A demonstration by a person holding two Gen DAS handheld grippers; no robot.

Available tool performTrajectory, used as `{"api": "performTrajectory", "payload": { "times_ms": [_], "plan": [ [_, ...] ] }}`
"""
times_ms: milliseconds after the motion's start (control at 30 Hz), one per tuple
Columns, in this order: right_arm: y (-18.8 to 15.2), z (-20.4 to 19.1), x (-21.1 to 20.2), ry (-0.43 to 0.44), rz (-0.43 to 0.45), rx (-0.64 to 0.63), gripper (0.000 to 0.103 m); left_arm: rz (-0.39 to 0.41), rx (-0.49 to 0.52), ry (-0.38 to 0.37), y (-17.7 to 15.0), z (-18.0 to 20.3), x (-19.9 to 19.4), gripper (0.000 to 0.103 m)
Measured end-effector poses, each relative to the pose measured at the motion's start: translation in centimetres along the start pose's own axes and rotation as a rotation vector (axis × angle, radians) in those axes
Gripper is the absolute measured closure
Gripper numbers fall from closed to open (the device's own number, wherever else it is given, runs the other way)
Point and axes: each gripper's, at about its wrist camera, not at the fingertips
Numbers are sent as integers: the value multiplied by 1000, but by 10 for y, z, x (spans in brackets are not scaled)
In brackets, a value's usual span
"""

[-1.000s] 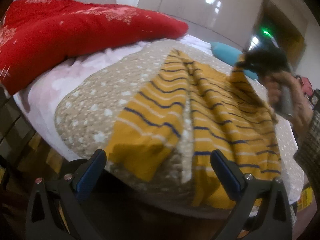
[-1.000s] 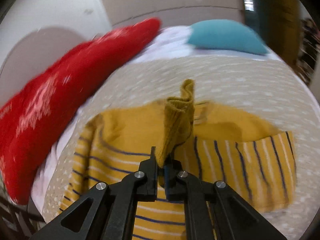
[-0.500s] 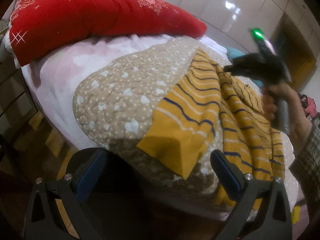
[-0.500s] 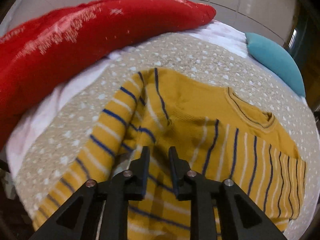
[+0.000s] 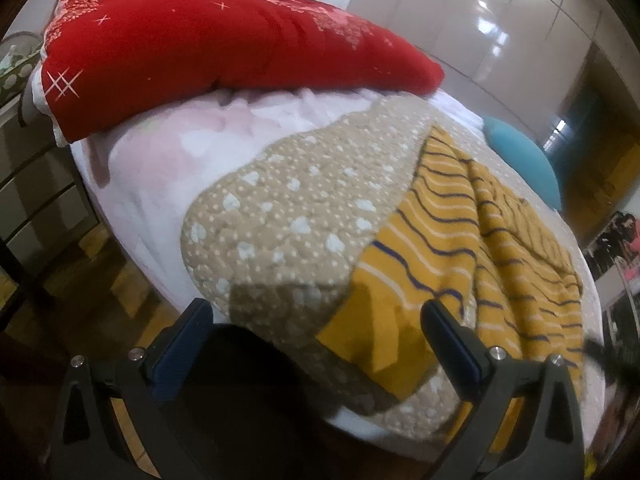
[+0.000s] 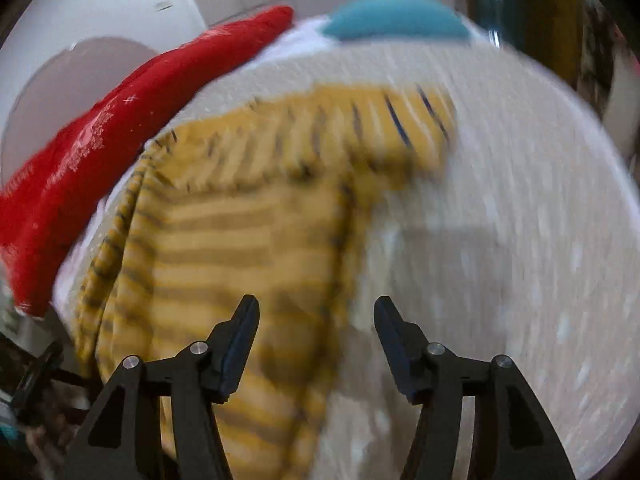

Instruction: Fold small clothes

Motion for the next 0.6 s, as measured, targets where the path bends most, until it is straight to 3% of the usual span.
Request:
{"api": "performTrajectory", "payload": {
  "times_ms": [67,133,167,233,267,333,467,600],
  "plan": [
    [-28,13,1,72,-48,70,39,3,8,17,5,3,3,0],
    [-46,6,-3,113,-25,76,42,17,29,21,9,9,3,0],
    [-51,-1,-5,133,-8,66,48,24,45,22,11,12,4,0],
    [-60,-20,-3,172,-24,37,80,36,74,24,16,18,5,0],
    [-62,-24,-3,186,-35,21,83,40,84,21,18,20,7,0],
    [-64,-28,-11,178,-29,-5,85,38,110,21,22,24,10,0],
    [-63,5,-38,104,32,59,85,10,158,-3,22,33,22,0],
    [-70,11,-50,21,40,-29,85,-52,183,-49,14,45,39,0]
  ]
}}
Point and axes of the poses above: each gripper's, at about its wrist camera, not at the fingertips, and x roughly the way its jaws point, z to its right, y to its top, and after that the axes turned 12 degrees about z, right-handed
